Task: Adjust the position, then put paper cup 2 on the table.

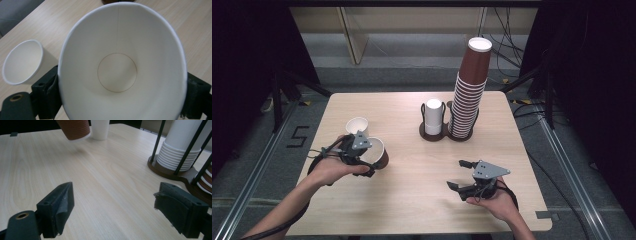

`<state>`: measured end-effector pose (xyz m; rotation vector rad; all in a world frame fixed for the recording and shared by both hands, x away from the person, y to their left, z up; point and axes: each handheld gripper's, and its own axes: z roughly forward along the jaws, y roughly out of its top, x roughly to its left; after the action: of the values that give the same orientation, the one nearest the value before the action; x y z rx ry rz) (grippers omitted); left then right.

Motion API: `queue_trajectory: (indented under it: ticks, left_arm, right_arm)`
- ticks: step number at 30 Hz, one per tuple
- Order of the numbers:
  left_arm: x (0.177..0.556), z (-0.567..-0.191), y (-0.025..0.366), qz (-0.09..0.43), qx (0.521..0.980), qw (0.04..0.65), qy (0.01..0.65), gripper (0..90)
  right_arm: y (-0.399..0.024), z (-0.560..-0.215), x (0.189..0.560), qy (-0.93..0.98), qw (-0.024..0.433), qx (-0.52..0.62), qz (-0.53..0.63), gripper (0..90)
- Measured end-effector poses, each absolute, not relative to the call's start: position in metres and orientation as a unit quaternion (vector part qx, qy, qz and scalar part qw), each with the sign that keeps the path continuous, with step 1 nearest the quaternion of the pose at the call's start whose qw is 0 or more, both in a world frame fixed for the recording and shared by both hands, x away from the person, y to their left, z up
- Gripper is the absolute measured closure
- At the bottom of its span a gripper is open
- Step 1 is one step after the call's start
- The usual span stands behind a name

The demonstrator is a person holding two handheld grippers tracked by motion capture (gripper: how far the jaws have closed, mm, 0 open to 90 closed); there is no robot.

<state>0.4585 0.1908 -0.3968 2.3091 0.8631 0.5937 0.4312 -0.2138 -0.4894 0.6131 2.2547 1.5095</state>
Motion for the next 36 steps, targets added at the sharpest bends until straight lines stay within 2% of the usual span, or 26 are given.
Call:
queue_trajectory:
  ticks: [20, 22, 23, 29, 30, 36]
  left_arm:
    - [0.453, -0.4, 0.229, 0.232, 0.861, 0.261, 0.371, 11.3]
    - [0.456, -0.4, 0.233, 0.241, 0.864, 0.263, 0.356, 11.3]
    - [0.454, -0.401, 0.232, 0.237, 0.857, 0.262, 0.374, 11.3]
    - [0.452, -0.404, 0.242, 0.238, 0.854, 0.258, 0.386, 11.3]
    - [0.452, -0.405, 0.244, 0.239, 0.85, 0.259, 0.391, 11.3]
    - [0.452, -0.408, 0.256, 0.238, 0.845, 0.25, 0.409, 11.3]
  right_arm:
    - [-0.215, -0.49, 0.435, 0.793, 0.179, 0.236, 0.533, 15.2]
    - [-0.217, -0.489, 0.436, 0.79, 0.186, 0.243, 0.532, 15.2]
    - [-0.219, -0.489, 0.439, 0.789, 0.198, 0.233, 0.533, 15.2]
    - [-0.224, -0.486, 0.439, 0.779, 0.212, 0.254, 0.532, 15.2]
    - [-0.224, -0.486, 0.44, 0.773, 0.228, 0.255, 0.534, 15.2]
    - [-0.227, -0.486, 0.44, 0.77, 0.226, 0.267, 0.534, 15.2]
